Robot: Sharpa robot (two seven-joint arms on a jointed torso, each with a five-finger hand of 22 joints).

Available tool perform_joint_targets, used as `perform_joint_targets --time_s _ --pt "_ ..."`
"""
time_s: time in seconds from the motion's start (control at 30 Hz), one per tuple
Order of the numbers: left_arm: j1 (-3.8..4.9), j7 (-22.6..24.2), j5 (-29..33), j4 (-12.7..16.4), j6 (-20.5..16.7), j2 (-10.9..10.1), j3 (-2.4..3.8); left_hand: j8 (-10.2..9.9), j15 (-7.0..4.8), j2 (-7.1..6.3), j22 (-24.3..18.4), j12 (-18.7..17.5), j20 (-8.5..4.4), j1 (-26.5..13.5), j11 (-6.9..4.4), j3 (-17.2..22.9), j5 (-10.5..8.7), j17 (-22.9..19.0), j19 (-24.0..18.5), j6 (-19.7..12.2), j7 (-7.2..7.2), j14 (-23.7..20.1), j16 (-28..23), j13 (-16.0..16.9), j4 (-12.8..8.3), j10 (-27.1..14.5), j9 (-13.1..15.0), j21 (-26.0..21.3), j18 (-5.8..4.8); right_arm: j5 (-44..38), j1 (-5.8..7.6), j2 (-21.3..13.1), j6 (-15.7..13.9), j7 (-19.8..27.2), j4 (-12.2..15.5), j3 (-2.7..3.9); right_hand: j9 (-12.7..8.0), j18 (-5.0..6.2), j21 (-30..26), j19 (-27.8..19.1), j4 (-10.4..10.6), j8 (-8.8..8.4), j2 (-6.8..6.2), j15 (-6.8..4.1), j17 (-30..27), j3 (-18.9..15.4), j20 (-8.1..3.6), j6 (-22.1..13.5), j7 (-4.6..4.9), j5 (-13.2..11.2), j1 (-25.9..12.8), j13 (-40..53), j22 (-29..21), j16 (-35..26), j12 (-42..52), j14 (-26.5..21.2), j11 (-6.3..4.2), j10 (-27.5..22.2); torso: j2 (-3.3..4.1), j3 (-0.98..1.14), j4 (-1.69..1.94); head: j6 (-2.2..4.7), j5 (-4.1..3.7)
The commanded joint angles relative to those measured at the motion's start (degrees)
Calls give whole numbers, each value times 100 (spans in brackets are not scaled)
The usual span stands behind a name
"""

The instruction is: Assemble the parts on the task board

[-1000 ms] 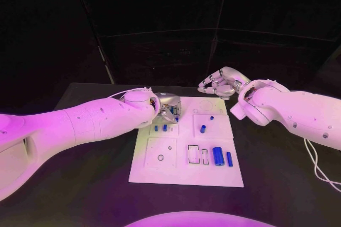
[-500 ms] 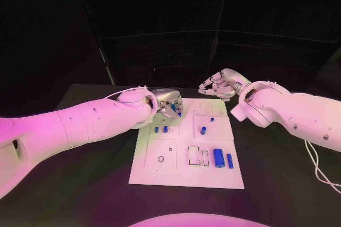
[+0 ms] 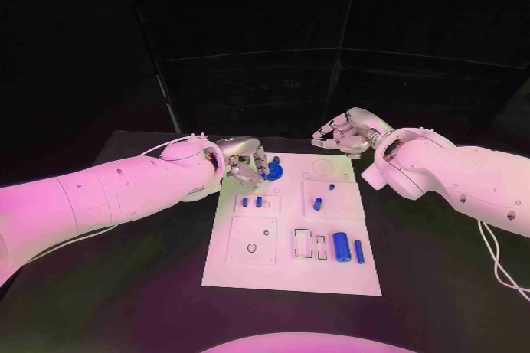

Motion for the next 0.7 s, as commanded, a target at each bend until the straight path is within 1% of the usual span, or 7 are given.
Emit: perform_joint_targets --time_s 0.03,0.17,0.4,0.43,0.6,0.7 --pt "4 -59 128 21 154 -44 5 -22 -36 -35 3 -20 -5 -40 -10 21 -18 -11 29 43 10 188 26 -2 -1 42 7 24 -34 1 9 -1 32 44 1 3 3 42 -17 -22 24 18 38 -34 176 4 -7 -17 -4 25 23 6 4 -18 39 313 -1 -15 -1 -1 -3 -7 21" --pt "-3 -93 131 8 232 -86 1 -24 -35 -39 2 -25 -4 -47 -9 23 -18 -20 28 46 10 186 22 -2 1 45 7 22 -34 1 9 -3 33 45 -2 3 3 42 -17 -22 24 18 38 -34 176 4 -7 -17 -4 25 23 6 4 -18 39 313 -1 -15 -1 -3 -8 -7 21" --pt "-13 -148 133 -41 368 -91 -4 -30 -33 -52 2 -40 -3 -72 -8 29 -20 -28 27 57 10 184 18 -1 8 57 5 19 -35 1 9 -16 32 40 2 3 3 42 -17 -22 24 18 38 -34 176 4 -7 -17 -4 25 23 6 4 -18 39 313 -1 -15 0 4 -19 -18 25" --pt "-13 -151 133 -51 379 -87 -5 -33 -33 -62 2 -46 -3 -83 -8 27 -23 -30 27 58 9 184 17 -1 11 61 3 18 -35 1 9 -17 32 40 3 3 3 42 -17 -22 24 18 38 -34 176 4 -7 -17 -4 25 23 6 4 -18 39 313 -1 -15 3 6 -20 -31 17" --pt "-21 -193 133 -104 454 -68 -8 -40 -33 -81 -8 -58 -3 -100 -8 25 -28 -44 23 60 8 180 11 -2 13 67 1 6 -33 1 9 -24 31 36 8 3 3 42 -17 -22 24 18 38 -34 176 4 -7 -17 -4 25 23 6 4 -18 39 313 -1 -15 3 2 -17 -40 7" --pt "-25 -221 133 -129 512 -56 -9 -42 -33 -84 -8 -61 -3 -99 -10 27 -28 -41 22 61 6 180 12 -2 10 68 0 5 -33 1 9 -29 30 34 13 3 3 42 -17 -22 24 18 38 -34 176 4 -7 -17 -4 25 23 6 4 -18 39 313 -1 -15 3 3 -15 -40 9"
